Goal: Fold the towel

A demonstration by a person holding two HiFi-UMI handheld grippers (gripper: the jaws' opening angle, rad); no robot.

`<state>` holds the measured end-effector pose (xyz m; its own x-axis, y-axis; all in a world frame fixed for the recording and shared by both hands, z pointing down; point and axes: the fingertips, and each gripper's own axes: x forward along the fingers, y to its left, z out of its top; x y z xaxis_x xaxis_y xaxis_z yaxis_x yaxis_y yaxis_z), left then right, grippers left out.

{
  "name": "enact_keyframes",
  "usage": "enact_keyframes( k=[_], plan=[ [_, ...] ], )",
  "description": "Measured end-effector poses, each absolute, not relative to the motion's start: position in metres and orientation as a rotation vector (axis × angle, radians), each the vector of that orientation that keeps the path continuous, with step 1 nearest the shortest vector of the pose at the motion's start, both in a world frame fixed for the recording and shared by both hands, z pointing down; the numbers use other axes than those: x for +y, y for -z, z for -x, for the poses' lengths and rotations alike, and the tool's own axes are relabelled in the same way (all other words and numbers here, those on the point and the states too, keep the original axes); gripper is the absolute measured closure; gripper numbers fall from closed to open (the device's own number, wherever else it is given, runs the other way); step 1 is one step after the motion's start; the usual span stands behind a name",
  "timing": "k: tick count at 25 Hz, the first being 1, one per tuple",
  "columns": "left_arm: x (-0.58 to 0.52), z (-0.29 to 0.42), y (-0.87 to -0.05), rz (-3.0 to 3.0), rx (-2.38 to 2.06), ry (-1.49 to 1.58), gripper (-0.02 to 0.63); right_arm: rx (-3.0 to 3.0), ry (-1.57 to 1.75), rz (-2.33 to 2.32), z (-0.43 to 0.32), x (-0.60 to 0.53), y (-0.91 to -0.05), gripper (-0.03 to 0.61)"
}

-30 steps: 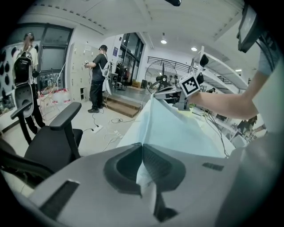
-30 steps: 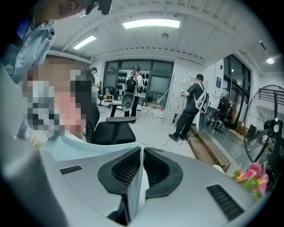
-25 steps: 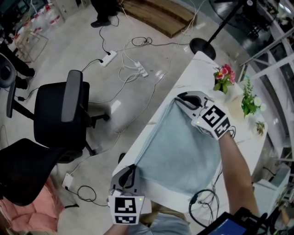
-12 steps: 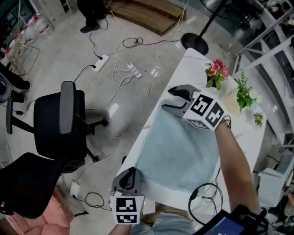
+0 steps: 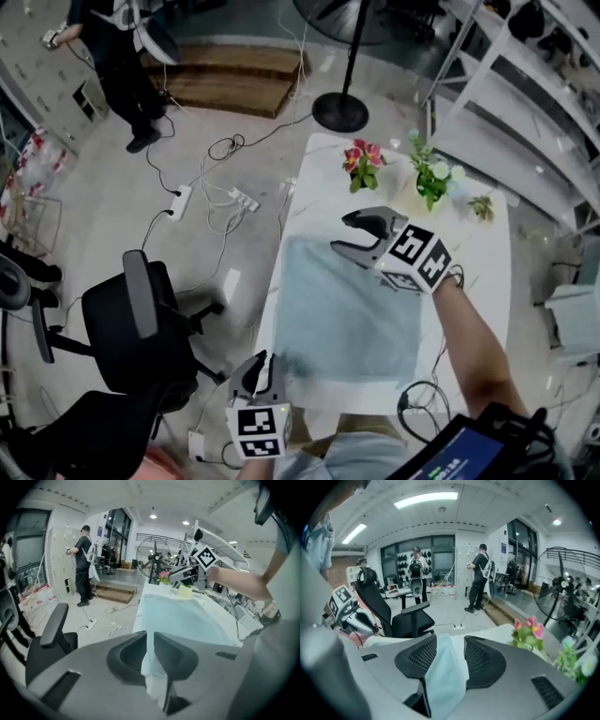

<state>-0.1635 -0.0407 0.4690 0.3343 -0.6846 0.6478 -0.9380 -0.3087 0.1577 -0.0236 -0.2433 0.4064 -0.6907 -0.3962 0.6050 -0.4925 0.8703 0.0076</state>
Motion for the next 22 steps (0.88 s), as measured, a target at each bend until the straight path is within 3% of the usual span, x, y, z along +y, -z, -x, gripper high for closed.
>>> enact_keyframes(
  k=[5,11,22],
  plan=[
    [-0.057,0.101,-0.477,-2.328,-1.144,-0.800,0.594,-2.247,-0.316,-0.865,-0.057,-0.138,-0.440,0.427],
    [-0.032,0.070,-0.514,-2.366,-0.898,-1.094,0.602,-2.198,-0.467,-0.753,-0.064,-0.010,-0.492,0.471],
    [0.008,0.050,-0.525,-2.312,-0.890,-1.212,0.606,-2.154,-0.443,-0.690,-0.107,0.054,-0.520,0.489]
  ],
)
